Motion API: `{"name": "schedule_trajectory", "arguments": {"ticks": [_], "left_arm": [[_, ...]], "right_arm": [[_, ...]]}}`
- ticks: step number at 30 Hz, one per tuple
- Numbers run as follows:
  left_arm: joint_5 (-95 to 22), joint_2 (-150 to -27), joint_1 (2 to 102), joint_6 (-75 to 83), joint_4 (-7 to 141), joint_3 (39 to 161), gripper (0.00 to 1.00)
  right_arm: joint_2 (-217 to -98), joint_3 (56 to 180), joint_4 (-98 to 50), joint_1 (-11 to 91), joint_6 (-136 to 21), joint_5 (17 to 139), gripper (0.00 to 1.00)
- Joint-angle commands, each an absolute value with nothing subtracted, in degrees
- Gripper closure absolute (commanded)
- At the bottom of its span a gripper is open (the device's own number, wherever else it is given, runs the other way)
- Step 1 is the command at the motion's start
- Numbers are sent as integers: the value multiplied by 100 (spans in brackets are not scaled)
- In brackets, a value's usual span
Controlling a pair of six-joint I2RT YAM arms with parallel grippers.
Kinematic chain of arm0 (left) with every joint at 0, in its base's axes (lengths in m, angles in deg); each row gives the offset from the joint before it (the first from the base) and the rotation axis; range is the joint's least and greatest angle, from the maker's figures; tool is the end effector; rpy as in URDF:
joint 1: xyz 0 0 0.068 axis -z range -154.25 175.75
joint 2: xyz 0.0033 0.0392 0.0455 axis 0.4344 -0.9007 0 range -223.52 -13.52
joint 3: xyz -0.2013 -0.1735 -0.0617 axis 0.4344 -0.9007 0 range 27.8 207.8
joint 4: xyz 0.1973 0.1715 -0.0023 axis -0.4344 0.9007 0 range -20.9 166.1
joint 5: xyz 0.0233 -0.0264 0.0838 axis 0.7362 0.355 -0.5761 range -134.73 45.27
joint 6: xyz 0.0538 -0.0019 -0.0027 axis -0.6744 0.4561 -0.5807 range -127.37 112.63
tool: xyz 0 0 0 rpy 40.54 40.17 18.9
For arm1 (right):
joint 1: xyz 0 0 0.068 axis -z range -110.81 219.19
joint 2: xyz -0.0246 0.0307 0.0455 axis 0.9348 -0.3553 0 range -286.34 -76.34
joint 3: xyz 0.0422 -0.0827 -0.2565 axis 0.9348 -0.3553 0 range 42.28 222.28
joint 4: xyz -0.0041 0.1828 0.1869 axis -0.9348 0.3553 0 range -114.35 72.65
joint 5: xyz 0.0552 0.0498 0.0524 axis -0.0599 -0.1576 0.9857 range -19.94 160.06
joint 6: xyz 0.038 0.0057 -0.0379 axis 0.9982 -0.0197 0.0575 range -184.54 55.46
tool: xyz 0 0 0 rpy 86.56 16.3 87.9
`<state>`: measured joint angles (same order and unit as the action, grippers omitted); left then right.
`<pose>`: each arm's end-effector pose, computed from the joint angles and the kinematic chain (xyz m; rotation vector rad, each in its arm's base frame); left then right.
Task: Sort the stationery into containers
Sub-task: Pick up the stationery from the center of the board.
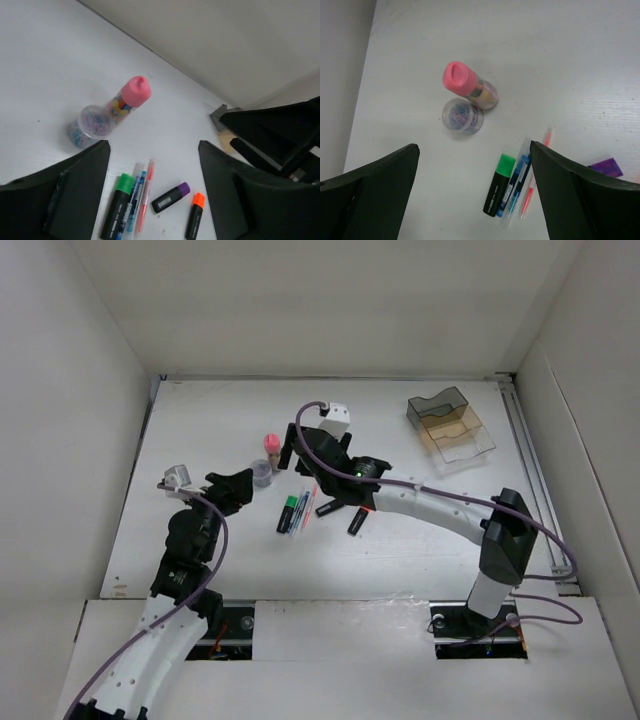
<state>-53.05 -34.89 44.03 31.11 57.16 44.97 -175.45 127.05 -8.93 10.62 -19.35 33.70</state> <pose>0.1260 -0.0364 0.2663 -0.3784 1.4264 -0.7063 0.2283 0.3330 0.3205 0.1440 2.0122 0.5028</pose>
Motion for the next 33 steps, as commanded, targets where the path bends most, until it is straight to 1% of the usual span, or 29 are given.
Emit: {"name": "schedule_trajectory", "arguments": {"ticks": [1,2,3,4,6,8,11,12,16,18,23,25,26,27,29,30,31,33], "left_arm": [[-5624,-3742,4420,3104,5873,4775,36],[-5816,-3743,4420,3165,5873,4775,62],[-5922,-3743,4420,3166,5873,4775,67],[-6001,-3665,4420,3227,5873,4714,70],[-6195,-3568,4420,3288,5934,4662,70],[-6353,-3375,4420,3358,6153,4609,63],[-6670,-3059,4420,3473,6504,4608,55],[-6818,-2970,4420,3534,6506,4608,52],[-6820,-2698,4420,3596,6444,4398,42],[-6820,-2697,4420,3596,6592,4476,41],[-6609,-2750,4420,3596,6391,4476,39],[-6556,-2872,4420,3596,6391,4476,39],[-6486,-2873,4420,3596,6391,4476,39],[-6486,-2873,4420,3596,6304,4476,39],[-6433,-3004,4420,3544,6217,4424,39],[-6433,-3005,4420,3544,6216,4424,39],[-6433,-3066,4420,3544,6216,4424,39],[-6494,-3066,4420,3544,6304,4476,39]], "right_arm": [[-17793,13359,-924,1039,-2339,3226,1],[-17890,13473,-923,1039,-2341,3174,1],[-17995,13735,-767,1039,-2410,3095,1],[-18249,13895,-669,1039,-2463,3042,1],[-18514,14202,-476,1039,-2464,2911,1],[-18865,14546,-326,1109,-2638,2910,1],[-19304,14897,-396,1224,-2692,3252,1],[-19428,15029,-396,1293,-2744,3357,1],[-20034,15776,-194,1399,-2806,3630,1],[-20358,16066,-194,1469,-2955,3971,1],[-21098,16980,8,1689,-3009,4000,1],[-21335,17235,70,1751,-3009,4052,4],[-21388,17297,70,1821,-3009,4148,8],[-21389,17298,70,1821,-3009,4410,10],[-21442,17298,-9,1821,-2956,4562,14],[-21442,17298,-70,1821,-2956,4615,20],[-21442,17298,-71,1821,-2956,4615,24],[-21494,17228,-10,1821,-2904,4615,26]]}}
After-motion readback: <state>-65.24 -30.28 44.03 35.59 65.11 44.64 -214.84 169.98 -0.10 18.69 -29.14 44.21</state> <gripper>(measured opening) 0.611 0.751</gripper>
